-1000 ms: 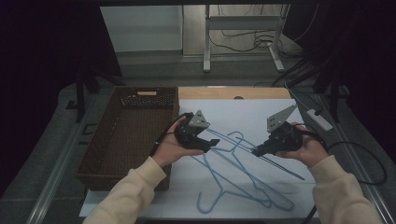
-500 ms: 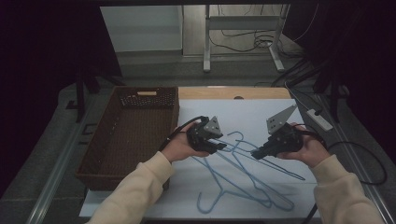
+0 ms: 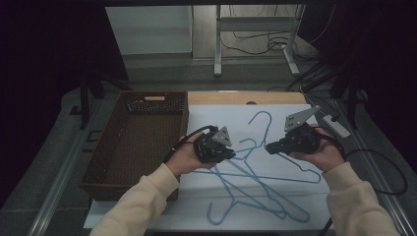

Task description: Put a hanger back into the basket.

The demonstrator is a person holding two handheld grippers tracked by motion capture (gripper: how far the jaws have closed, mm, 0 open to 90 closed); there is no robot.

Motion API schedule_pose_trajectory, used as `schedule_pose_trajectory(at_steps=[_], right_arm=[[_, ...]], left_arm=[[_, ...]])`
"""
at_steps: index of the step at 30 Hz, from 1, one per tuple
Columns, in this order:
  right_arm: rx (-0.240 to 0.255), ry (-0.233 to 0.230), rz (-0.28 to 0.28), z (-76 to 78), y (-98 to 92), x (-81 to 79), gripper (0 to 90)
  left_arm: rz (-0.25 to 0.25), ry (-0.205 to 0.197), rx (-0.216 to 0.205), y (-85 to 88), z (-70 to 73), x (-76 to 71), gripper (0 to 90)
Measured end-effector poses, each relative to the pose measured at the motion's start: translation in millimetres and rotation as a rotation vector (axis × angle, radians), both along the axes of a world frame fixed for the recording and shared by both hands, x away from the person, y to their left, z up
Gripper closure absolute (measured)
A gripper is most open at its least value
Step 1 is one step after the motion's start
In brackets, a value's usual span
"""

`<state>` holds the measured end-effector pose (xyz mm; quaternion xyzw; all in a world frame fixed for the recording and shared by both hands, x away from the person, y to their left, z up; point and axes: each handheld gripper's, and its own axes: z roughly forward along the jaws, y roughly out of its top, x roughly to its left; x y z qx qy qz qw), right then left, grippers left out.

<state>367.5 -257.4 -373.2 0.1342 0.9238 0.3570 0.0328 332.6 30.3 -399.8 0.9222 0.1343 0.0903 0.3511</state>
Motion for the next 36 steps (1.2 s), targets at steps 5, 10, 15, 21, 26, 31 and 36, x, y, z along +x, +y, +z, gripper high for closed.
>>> schedule_pose_trajectory(at_steps=[5, 10, 15, 21, 26, 31, 36], right_arm=[[0.094, -0.1, -0.1, 4.2, -5.4, -2.1, 72.4], [0.198, -0.195, -0.201, 13.5, -17.9, -10.8, 57.3], [0.234, -0.213, -0.271, 9.8, -26.6, -16.4, 44.9], [0.281, -0.2, -0.328, -3.4, -38.1, -18.5, 40.2], [0.275, -0.187, -0.346, -16.1, -41.1, -19.4, 39.5], [0.271, -0.168, -0.354, -29.9, -42.7, -21.6, 38.7], [0.279, -0.143, -0.376, -45.2, -47.3, -24.5, 35.9]], left_arm=[[0.061, 0.017, -0.057, 14.7, 8.6, -4.5, 87.6], [0.131, 0.028, -0.109, 33.0, 18.6, -8.0, 87.6], [0.193, 0.021, -0.153, 50.6, 28.1, -12.2, 87.7], [0.25, 0.005, -0.205, 72.5, 37.7, -14.4, 87.7], [0.291, -0.018, -0.233, 93.5, 44.7, -17.6, 87.7], [0.332, -0.032, -0.263, 113.0, 47.8, -21.0, 87.7], [0.409, -0.045, -0.306, 146.1, 46.4, -28.1, 87.7]])
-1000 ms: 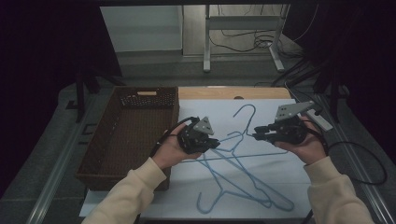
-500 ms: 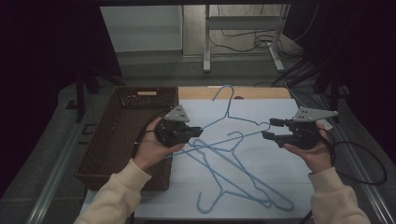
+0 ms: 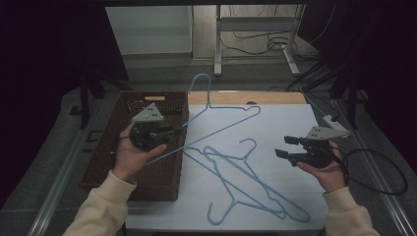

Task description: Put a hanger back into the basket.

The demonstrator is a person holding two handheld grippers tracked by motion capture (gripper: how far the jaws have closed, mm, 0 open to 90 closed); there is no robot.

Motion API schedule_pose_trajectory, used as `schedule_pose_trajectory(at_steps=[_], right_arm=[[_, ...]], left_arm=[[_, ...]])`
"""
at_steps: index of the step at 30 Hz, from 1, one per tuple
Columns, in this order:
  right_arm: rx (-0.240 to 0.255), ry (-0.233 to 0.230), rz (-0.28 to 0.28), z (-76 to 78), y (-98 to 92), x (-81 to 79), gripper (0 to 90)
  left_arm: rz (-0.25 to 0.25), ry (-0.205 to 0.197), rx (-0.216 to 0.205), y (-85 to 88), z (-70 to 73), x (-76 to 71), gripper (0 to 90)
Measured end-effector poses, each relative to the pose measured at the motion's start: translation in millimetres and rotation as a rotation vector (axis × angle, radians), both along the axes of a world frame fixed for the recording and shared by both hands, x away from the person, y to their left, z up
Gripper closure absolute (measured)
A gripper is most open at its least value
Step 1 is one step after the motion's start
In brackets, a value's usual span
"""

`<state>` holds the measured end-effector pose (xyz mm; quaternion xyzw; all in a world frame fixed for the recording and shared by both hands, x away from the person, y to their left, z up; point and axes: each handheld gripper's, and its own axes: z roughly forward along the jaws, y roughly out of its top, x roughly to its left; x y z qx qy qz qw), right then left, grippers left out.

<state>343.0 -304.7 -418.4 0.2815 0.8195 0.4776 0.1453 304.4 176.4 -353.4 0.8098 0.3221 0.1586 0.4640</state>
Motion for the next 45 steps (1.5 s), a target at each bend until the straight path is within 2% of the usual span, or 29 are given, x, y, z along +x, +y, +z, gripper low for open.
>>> schedule_pose_trajectory(at_steps=[10, 15, 17, 18, 23, 26, 31, 35, 45], right_arm=[[0.007, 0.042, -0.012, -24.5, -5.4, -3.6, 34.3], [0.007, 0.052, -0.017, -30.3, -7.2, -5.4, 33.9], [0.007, 0.054, -0.018, -32.5, -8.1, -6.3, 33.7], [0.01, 0.058, -0.016, -34.3, -8.6, -6.8, 33.7], [0.006, 0.069, -0.016, -38.1, -9.1, -7.1, 33.0], [-0.003, 0.069, -0.015, -39.0, -8.5, -6.8, 32.5], [-0.008, 0.077, -0.014, -40.9, -7.9, -6.4, 32.4], [-0.01, 0.078, -0.011, -41.6, -7.6, -6.5, 32.3], [-0.011, 0.086, -0.006, -44.1, -6.2, -5.9, 31.9]], left_arm=[[0.147, -0.009, -0.041, 55.3, -9.1, -13.2, 87.7], [0.215, -0.013, -0.058, 81.4, -14.8, -19.8, 87.7], [0.257, -0.019, -0.061, 95.2, -18.2, -22.4, 87.7], [0.257, -0.019, -0.061, 95.2, -18.2, -22.4, 87.7], [0.331, -0.016, -0.065, 122.8, -27.6, -27.0, 87.7], [0.351, -0.013, -0.064, 132.8, -32.4, -30.1, 87.7], [0.358, 0.0, -0.049, 141.3, -38.6, -33.2, 87.7], [0.364, 0.014, -0.018, 142.5, -45.2, -31.3, 87.7], [0.385, 0.076, 0.066, 138.6, -65.3, -10.3, 87.7]])
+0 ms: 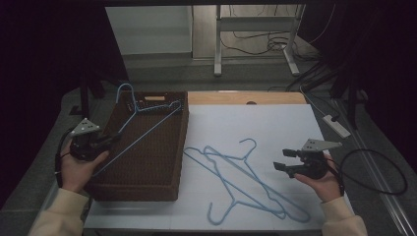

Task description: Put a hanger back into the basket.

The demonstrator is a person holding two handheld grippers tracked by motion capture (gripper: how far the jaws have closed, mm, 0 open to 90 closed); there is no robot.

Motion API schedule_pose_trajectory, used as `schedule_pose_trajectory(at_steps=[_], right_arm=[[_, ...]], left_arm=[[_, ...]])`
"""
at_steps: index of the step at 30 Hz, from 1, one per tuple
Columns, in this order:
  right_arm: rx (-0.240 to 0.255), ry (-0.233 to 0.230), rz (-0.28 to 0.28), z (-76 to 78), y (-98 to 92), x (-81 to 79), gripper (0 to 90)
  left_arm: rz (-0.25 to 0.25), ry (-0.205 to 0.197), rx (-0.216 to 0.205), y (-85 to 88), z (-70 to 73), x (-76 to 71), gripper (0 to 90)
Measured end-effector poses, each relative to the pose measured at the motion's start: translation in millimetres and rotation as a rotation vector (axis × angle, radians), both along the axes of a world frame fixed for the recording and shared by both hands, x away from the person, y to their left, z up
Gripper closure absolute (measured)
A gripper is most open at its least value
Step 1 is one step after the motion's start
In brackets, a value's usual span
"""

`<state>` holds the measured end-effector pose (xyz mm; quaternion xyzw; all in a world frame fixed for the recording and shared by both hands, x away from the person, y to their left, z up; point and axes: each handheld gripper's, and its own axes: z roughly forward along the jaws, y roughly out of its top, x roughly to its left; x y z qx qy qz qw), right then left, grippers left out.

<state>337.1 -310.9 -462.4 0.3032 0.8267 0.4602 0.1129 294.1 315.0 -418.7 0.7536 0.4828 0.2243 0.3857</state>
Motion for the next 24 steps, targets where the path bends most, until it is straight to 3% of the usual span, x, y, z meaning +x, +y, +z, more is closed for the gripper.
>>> schedule_pose_trajectory(at_steps=[8, 13, 24], right_arm=[[-0.005, 0.008, 0.003, -1.5, 0.7, -0.2, 31.8], [-0.005, 0.009, 0.004, -1.8, 1.2, -0.6, 31.7], [-0.01, 0.013, 0.01, -2.9, 1.6, -0.6, 31.5]], left_arm=[[0.0, 0.054, 0.082, -10.6, -13.0, 15.8, 87.7], [0.018, 0.091, 0.101, -10.4, -17.5, 24.3, 87.6], [0.066, 0.237, 0.298, -16.7, -29.1, 39.0, 87.2]])
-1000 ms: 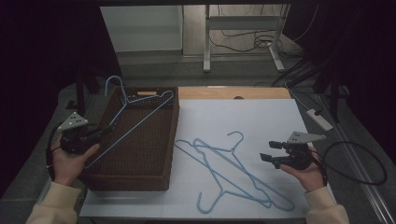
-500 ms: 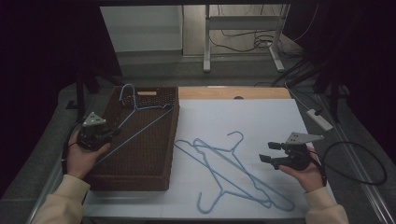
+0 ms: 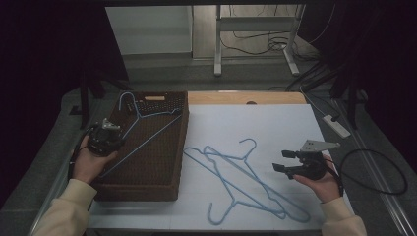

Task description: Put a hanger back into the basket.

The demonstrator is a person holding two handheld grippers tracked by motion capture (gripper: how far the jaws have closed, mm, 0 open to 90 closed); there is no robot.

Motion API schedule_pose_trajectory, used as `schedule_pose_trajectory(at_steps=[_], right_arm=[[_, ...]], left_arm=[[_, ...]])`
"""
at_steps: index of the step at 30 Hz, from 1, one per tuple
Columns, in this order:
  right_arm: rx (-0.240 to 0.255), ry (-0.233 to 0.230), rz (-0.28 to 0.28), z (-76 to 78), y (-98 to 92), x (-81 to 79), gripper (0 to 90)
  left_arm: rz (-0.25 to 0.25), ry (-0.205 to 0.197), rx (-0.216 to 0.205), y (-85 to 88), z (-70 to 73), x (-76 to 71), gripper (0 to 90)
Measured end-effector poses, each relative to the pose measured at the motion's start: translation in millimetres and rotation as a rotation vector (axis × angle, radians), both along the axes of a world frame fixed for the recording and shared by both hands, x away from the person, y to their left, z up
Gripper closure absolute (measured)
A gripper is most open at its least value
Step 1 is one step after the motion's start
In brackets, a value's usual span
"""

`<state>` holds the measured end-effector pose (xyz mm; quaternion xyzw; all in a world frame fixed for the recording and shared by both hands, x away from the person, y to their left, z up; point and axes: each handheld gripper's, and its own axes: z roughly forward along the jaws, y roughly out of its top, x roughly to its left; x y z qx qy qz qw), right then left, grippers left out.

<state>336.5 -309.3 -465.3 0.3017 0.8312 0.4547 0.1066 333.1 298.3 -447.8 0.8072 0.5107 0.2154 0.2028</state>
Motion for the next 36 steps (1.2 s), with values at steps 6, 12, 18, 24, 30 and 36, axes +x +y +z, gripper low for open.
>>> schedule_pose_trajectory(at_steps=[6, 12, 18, 24, 30, 36], right_arm=[[-0.001, 0.0, 0.0, -0.1, 0.8, -0.6, 31.5], [-0.001, -0.001, 0.007, 0.1, 1.6, -1.2, 31.5], [-0.002, 0.0, 0.01, -0.2, 1.8, -1.2, 31.4], [-0.003, -0.002, 0.01, 0.3, 1.9, -1.9, 31.3], [-0.002, -0.003, 0.013, 0.8, 2.1, -2.6, 31.2], [0.006, -0.004, 0.009, 1.3, 0.8, -2.8, 31.2]], left_arm=[[0.03, 0.108, 0.034, -1.7, -8.2, 8.8, 86.8], [0.06, 0.169, 0.081, -4.4, -17.2, 15.0, 86.5], [0.086, 0.21, 0.106, -5.8, -24.5, 21.5, 84.2], [0.111, 0.163, 0.1, -4.7, -18.5, 17.3, 63.8], [0.082, 0.074, 0.032, -7.1, -1.4, 1.0, 41.9], [-0.002, -0.039, -0.156, -9.7, 17.8, -20.8, 36.7]])
